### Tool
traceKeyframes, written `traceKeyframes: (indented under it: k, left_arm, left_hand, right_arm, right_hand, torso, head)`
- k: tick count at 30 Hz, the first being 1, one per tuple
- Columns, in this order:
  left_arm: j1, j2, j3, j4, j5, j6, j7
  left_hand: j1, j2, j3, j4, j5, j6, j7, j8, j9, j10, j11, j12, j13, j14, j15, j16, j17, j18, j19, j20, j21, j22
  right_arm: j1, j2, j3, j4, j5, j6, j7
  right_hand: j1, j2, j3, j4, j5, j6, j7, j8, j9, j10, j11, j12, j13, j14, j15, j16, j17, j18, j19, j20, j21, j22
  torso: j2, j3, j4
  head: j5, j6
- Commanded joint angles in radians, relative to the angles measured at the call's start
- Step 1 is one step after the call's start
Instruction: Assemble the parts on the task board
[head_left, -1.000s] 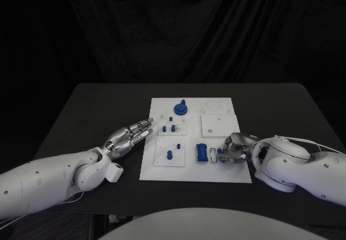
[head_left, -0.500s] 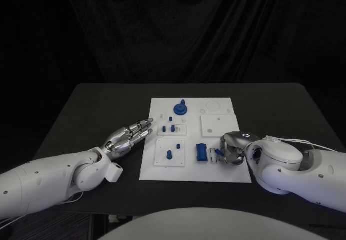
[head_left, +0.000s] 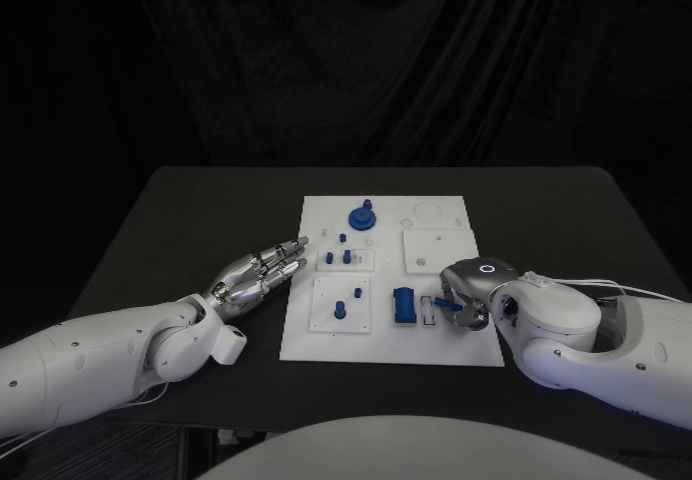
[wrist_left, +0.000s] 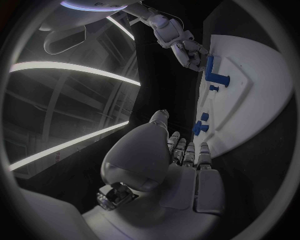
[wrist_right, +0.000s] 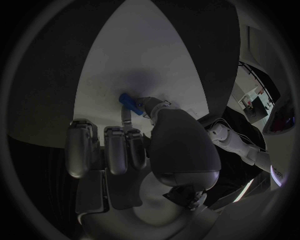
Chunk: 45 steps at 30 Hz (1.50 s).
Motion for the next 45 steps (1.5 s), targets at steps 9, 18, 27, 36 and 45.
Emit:
traceKeyframes:
  k: [9, 18, 27, 36, 45]
  left_arm:
    - [-0.002, 0.002, 0.001, 0.001, 0.005, 0.016, 0.013]
    - [-0.002, 0.002, 0.001, 0.0, 0.005, 0.014, 0.012]
    - [-0.002, 0.008, 0.001, -0.003, 0.005, 0.015, 0.01]
    - [-0.002, 0.01, 0.001, -0.004, 0.005, 0.016, 0.009]
    - [-0.002, 0.014, 0.001, -0.007, 0.005, 0.019, 0.01]
  left_hand:
    - [0.002, 0.001, 0.006, -0.001, 0.004, 0.003, 0.011, 0.005, 0.001, 0.002, 0.008, 0.008, 0.002, -0.002, 0.008, -0.004, -0.001, 0.015, -0.001, 0.008, 0.0, 0.001]
    - [0.0, 0.001, 0.008, -0.003, 0.003, 0.008, 0.015, 0.006, 0.002, 0.005, 0.012, 0.01, 0.002, -0.002, 0.009, -0.004, -0.001, 0.015, -0.001, 0.01, 0.0, 0.001]
    - [0.0, 0.001, 0.008, -0.003, 0.003, 0.008, 0.015, 0.006, 0.002, 0.005, 0.012, 0.01, 0.002, -0.002, 0.009, -0.004, -0.001, 0.015, -0.001, 0.01, 0.0, 0.001]
    - [0.0, 0.001, 0.008, -0.003, 0.003, 0.008, 0.015, 0.006, 0.002, 0.005, 0.012, 0.01, 0.002, -0.002, 0.009, -0.004, -0.001, 0.015, -0.001, 0.01, 0.0, 0.001]
    - [-0.001, 0.0, 0.009, -0.003, 0.003, 0.01, 0.017, 0.006, 0.002, 0.006, 0.014, 0.012, 0.002, -0.002, 0.01, -0.004, -0.001, 0.015, 0.0, 0.011, 0.0, 0.002]
  right_arm:
    - [-0.01, -0.051, -0.012, -0.011, 0.356, -0.148, 0.012]
    - [0.038, -0.108, -0.012, 0.004, 0.803, -0.28, 0.082]
    - [0.07, -0.11, -0.012, 0.011, 1.107, -0.348, 0.159]
    - [0.072, -0.078, -0.012, -0.003, 1.185, -0.368, 0.179]
    - [0.067, -0.053, -0.012, -0.03, 1.203, -0.366, 0.163]
  right_hand:
    - [-0.072, -0.004, 0.096, -0.048, 0.012, 0.086, -0.031, -0.012, -0.197, 0.102, -0.012, 0.003, 0.263, 0.079, -0.008, -0.003, 0.141, -0.006, 0.053, -0.004, 0.02, 0.22]
    - [-0.107, 0.004, 0.096, -0.036, 0.005, 0.11, -0.042, -0.019, -0.193, 0.102, -0.021, 0.003, 0.263, 0.081, -0.016, 0.001, 0.147, -0.007, 0.056, -0.011, 0.027, 0.222]
    - [-0.123, 0.015, 0.095, -0.027, 0.002, 0.112, -0.045, -0.023, -0.19, 0.102, -0.024, 0.003, 0.263, 0.081, -0.019, 0.001, 0.147, -0.007, 0.056, -0.014, 0.026, 0.222]
    - [-0.144, 0.026, 0.061, -0.02, 0.05, 0.106, -0.047, -0.026, -0.182, 0.102, -0.026, 0.003, 0.263, 0.08, -0.021, -0.001, 0.141, -0.005, 0.053, -0.017, 0.02, 0.219]
    - [-0.149, 0.031, 0.048, -0.017, 0.046, 0.094, -0.044, -0.032, -0.18, 0.102, -0.023, 0.003, 0.263, 0.079, -0.019, -0.003, 0.136, -0.003, 0.049, -0.016, 0.011, 0.216]
  torso:
    - [0.0, 0.0, 0.0002]
    - [-0.003, -0.0007, 0.0015]
    - [-0.002, -0.0018, 0.0007]
    - [0.0, -0.0011, 0.0004]
    - [0.001, -0.0001, 0.0027]
  head:
    - [0.006, 0.0]
    - [0.004, 0.0]
    - [0.001, 0.0]
    - [0.001, 0.0]
    - [-0.002, 0.0]
